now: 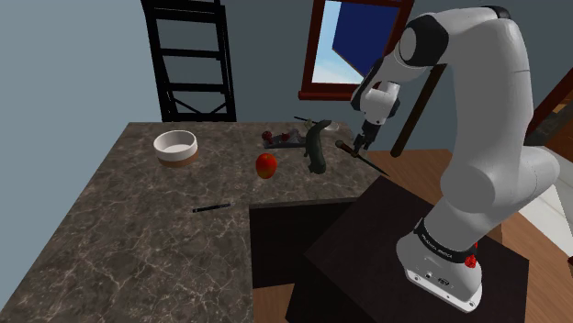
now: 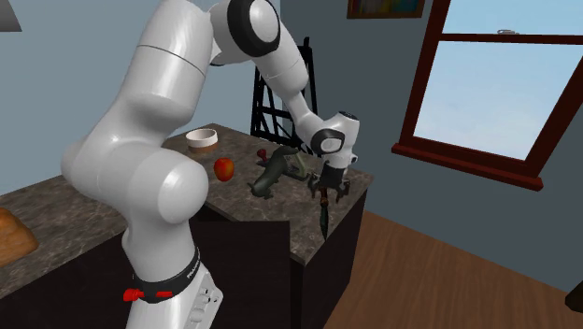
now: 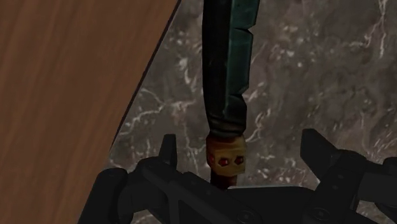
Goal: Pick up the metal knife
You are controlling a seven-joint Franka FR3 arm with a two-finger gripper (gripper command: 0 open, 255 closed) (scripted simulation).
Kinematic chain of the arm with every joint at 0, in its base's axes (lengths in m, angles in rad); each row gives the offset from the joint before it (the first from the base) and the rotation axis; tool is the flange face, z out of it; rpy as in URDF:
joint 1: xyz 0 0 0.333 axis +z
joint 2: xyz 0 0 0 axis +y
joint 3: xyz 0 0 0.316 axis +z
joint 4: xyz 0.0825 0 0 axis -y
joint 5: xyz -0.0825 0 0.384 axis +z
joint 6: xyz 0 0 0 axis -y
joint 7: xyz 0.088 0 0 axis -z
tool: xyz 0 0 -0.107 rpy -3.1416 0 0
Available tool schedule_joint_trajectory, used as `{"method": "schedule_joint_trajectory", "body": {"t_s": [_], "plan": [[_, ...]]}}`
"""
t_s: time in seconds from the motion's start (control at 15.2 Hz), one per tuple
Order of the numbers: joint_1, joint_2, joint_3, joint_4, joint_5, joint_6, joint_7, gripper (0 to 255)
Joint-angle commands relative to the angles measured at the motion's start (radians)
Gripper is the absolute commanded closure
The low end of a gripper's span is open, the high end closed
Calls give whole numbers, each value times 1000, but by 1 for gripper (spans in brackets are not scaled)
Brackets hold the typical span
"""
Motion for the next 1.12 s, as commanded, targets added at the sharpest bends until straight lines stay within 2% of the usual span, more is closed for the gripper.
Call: {"method": "schedule_joint_trajectory", "body": {"t_s": [0.0, 0.33, 0.4, 1.06], "plan": [[-9, 25, 11, 12, 12, 13, -9, 0], [-24, 69, 31, 31, 31, 37, -24, 0], [-25, 69, 32, 30, 32, 38, -25, 255], [-20, 56, 26, 25, 26, 30, -20, 255]]}}
